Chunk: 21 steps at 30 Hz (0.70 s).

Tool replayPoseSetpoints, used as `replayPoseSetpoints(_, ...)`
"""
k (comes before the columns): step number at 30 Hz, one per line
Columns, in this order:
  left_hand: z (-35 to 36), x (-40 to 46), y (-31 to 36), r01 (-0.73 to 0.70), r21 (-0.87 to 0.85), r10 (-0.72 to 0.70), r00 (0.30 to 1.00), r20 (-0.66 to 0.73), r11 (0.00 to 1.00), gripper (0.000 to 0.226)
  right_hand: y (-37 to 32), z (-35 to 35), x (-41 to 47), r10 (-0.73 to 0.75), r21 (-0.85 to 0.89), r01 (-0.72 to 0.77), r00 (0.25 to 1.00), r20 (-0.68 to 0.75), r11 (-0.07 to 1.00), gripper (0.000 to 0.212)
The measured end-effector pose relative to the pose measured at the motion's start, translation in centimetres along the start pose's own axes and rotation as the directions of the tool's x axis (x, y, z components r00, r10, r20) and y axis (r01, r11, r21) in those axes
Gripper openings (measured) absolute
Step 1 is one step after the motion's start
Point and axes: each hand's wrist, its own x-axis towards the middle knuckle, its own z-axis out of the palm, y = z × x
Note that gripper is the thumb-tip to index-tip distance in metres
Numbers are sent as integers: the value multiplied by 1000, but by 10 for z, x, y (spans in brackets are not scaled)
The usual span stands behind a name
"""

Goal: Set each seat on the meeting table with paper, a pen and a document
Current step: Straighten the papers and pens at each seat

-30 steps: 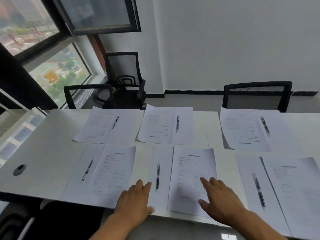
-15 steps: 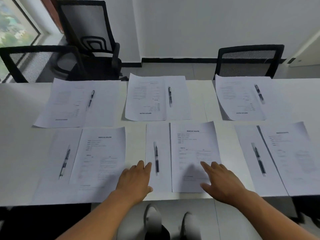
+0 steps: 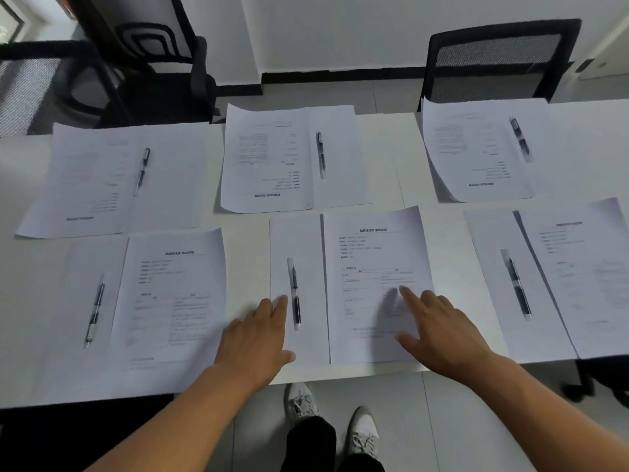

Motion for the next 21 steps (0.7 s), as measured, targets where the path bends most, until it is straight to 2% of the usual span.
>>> replayPoseSetpoints(21, 6, 10, 8, 55, 21, -55, 998, -11, 998, 107, 23, 19, 15, -63, 35, 65, 995, -73, 997, 94)
